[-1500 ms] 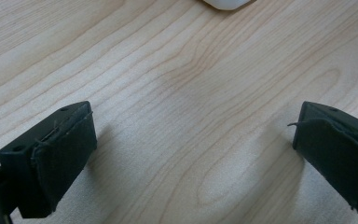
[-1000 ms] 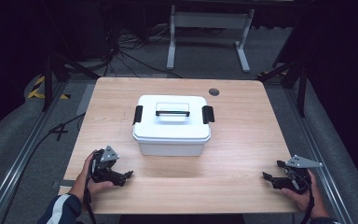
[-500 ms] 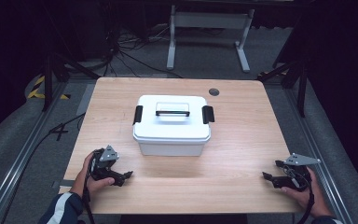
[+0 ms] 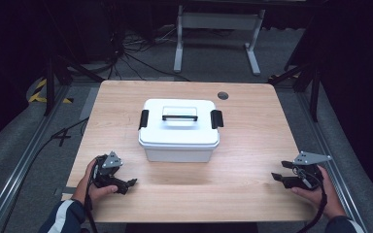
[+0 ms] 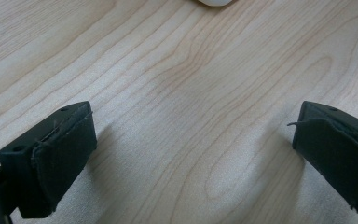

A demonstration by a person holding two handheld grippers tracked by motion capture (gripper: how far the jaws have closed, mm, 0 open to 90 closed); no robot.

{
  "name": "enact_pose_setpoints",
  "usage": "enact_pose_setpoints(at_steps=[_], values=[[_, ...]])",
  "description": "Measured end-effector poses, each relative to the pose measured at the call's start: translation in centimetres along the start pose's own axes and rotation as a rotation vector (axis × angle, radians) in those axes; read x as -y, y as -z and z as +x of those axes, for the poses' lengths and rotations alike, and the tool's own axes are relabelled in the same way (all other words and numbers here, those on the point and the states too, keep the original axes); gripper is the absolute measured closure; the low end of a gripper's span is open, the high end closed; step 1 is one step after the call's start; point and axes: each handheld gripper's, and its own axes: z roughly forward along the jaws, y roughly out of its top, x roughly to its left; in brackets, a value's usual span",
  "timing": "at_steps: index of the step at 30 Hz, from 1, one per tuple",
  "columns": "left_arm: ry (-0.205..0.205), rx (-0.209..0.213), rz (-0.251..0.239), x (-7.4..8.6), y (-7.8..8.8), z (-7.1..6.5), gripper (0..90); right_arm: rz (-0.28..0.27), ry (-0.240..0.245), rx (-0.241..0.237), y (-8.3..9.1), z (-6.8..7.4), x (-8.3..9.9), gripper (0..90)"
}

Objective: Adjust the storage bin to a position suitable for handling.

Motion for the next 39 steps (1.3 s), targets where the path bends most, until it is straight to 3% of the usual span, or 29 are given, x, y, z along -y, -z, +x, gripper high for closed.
enact_pose_setpoints(at_steps=[6,8,13,25,30,39], values=[[0.007,-0.008,-0.007,0.3,0.2,0.0,0.4,0.017,0.096,0.006,-0.2,0.2,-4.0,38.3],[0.013,-0.011,-0.003,0.5,0.3,-0.1,0.4,0.015,0.118,-0.021,-0.4,0.4,-5.4,39.4],[0.018,-0.018,-0.001,0.7,0.6,-0.1,0.4,0.030,0.200,-0.022,-1.0,1.1,-8.1,39.1],[0.014,-0.021,-0.003,0.7,0.6,-0.1,0.4,0.030,0.285,-0.049,-1.1,2.5,-13.0,39.6],[0.014,-0.021,-0.003,0.7,0.6,-0.1,0.4,0.049,0.325,-0.025,-1.2,2.7,-14.8,40.4],[0.016,-0.022,-0.002,0.7,0.6,-0.1,0.5,0.062,0.376,-0.033,-1.2,3.4,-17.7,38.7]])
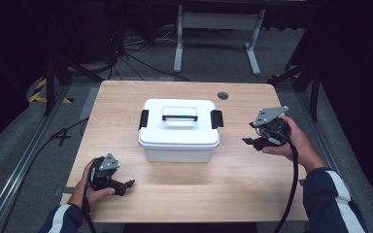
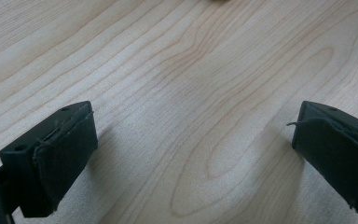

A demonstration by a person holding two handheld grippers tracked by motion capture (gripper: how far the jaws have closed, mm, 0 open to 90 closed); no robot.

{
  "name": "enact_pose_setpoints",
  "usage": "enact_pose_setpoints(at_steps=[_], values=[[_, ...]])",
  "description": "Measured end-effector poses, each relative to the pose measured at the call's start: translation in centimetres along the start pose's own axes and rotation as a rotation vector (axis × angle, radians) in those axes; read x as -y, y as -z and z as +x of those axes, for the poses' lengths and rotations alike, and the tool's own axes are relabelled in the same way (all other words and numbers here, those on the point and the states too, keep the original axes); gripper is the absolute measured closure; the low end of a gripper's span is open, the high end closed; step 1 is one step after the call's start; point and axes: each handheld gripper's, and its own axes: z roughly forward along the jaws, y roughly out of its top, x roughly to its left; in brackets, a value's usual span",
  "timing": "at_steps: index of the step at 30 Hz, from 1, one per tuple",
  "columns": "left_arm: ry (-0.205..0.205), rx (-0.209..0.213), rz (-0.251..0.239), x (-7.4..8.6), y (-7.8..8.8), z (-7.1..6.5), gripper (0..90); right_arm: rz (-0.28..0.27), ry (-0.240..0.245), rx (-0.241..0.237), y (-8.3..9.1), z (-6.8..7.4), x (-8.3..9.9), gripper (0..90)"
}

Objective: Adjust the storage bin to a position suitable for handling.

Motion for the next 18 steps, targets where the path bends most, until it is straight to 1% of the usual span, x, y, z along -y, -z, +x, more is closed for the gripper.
enact_pose_setpoints(at_steps=[5,8,9,10,12,13,18], values=[[0.000,0.000,0.000,0.0,0.0,0.0,0.4,-0.001,0.048,-0.007,0.3,0.0,-1.9,38.9],[0.000,0.000,0.000,0.0,0.0,0.0,0.4,-0.004,0.065,-0.002,0.3,0.1,-3.0,39.0],[0.000,0.000,0.000,0.0,0.0,0.0,0.4,-0.004,0.065,-0.002,0.3,0.1,-3.0,39.0],[0.000,0.000,0.000,0.0,0.0,0.0,0.4,-0.004,0.076,-0.009,0.3,0.1,-3.4,39.3],[-0.001,-0.001,0.000,0.0,0.0,0.0,0.4,0.006,0.094,-0.006,0.2,0.2,-4.1,39.3],[0.005,0.000,0.004,0.0,0.0,0.0,0.4,0.005,0.109,-0.007,0.1,0.3,-4.5,39.5],[0.008,0.000,0.004,0.0,0.1,-0.1,0.4,0.001,0.126,-0.011,0.1,0.4,-5.3,39.7]])
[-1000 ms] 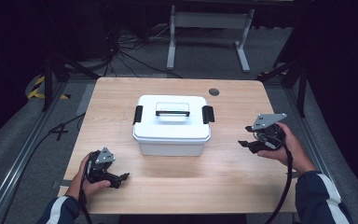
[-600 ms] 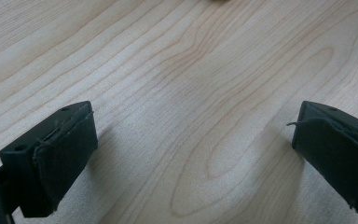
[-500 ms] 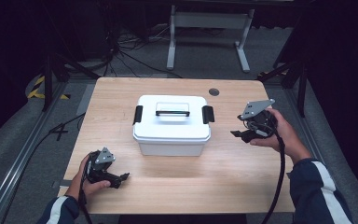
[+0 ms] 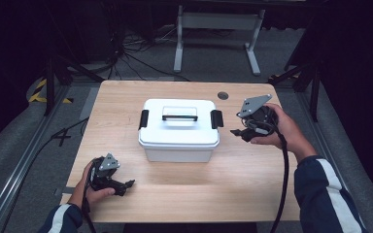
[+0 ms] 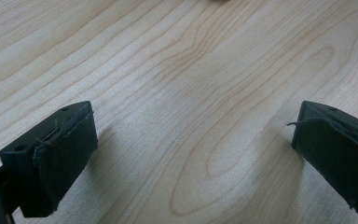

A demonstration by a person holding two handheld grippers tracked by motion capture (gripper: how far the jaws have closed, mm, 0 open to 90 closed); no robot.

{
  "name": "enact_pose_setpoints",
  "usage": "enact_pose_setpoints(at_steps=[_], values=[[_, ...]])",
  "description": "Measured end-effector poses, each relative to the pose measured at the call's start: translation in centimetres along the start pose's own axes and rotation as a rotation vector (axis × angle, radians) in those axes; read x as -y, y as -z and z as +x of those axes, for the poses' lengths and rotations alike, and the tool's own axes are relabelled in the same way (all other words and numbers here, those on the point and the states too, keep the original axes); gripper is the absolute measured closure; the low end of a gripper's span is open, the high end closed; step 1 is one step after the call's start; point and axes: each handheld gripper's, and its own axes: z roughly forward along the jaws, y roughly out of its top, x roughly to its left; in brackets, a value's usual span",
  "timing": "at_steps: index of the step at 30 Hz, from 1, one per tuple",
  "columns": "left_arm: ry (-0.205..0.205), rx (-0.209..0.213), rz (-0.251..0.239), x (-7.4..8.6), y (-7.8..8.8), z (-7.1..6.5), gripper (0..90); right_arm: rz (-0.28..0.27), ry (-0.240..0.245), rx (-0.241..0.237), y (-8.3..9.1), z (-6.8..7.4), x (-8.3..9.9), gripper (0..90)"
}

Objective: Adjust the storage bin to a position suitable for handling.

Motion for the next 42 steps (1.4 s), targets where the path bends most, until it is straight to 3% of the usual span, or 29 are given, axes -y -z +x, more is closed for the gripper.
enact_pose_setpoints(at_steps=[15,23,30,42], values=[[-0.001,0.000,0.000,0.0,0.0,0.0,0.4,0.005,0.049,-0.031,-0.9,0.3,-2.6,40.0],[0.000,0.000,-0.001,0.0,0.0,0.0,0.4,0.012,0.088,-0.035,-1.4,0.5,-4.6,40.5],[-0.001,0.000,-0.001,0.0,0.0,0.0,0.4,0.048,0.137,-0.029,-1.9,0.4,-6.7,41.9],[-0.001,0.000,-0.001,0.0,0.0,0.0,0.4,0.044,0.167,-0.060,-2.9,0.6,-9.7,42.1]])
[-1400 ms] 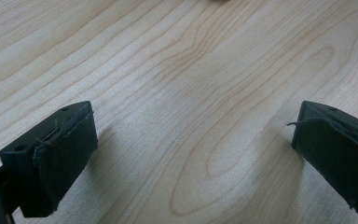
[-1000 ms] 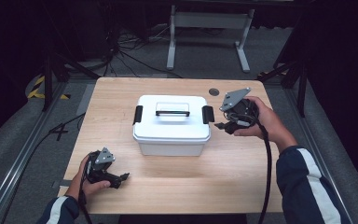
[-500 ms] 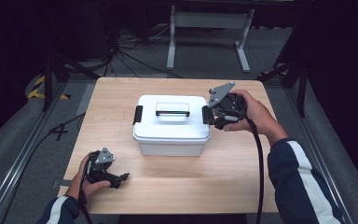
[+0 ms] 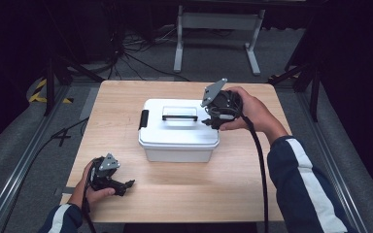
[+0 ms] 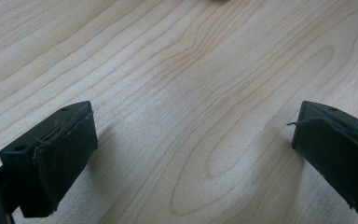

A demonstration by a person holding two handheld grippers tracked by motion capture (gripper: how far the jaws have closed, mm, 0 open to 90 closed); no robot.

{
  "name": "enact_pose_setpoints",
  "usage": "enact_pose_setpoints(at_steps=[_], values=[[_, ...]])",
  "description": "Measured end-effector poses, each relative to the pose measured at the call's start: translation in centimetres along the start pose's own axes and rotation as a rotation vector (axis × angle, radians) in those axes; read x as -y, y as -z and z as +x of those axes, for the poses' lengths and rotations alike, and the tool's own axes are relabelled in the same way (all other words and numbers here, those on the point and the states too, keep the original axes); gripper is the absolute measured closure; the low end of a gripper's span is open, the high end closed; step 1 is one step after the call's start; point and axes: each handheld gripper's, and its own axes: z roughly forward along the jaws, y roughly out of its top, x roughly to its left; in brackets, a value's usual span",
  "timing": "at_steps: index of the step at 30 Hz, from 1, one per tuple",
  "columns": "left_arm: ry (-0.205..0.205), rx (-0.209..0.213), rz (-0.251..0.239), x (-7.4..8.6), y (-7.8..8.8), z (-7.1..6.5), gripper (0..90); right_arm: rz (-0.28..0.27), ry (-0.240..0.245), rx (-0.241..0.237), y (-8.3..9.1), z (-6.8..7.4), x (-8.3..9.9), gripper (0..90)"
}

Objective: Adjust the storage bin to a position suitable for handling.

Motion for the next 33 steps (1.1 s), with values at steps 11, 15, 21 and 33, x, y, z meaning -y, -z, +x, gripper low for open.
enact_pose_setpoints(at_steps=[11,15,21,33], values=[[0.000,0.000,0.000,0.0,0.0,0.0,0.4,0.031,0.054,-0.024,-1.5,0.3,-2.2,45.9],[0.001,0.000,0.000,0.0,0.0,0.0,0.4,0.039,0.081,-0.039,-2.2,0.5,-3.1,48.9],[-0.001,0.000,0.000,0.0,0.0,0.0,0.4,0.074,0.107,-0.055,-3.0,0.8,-3.8,55.2],[0.000,0.000,0.000,0.0,0.0,0.0,0.4,0.121,0.158,-0.081,-4.4,0.9,-4.8,77.1]])
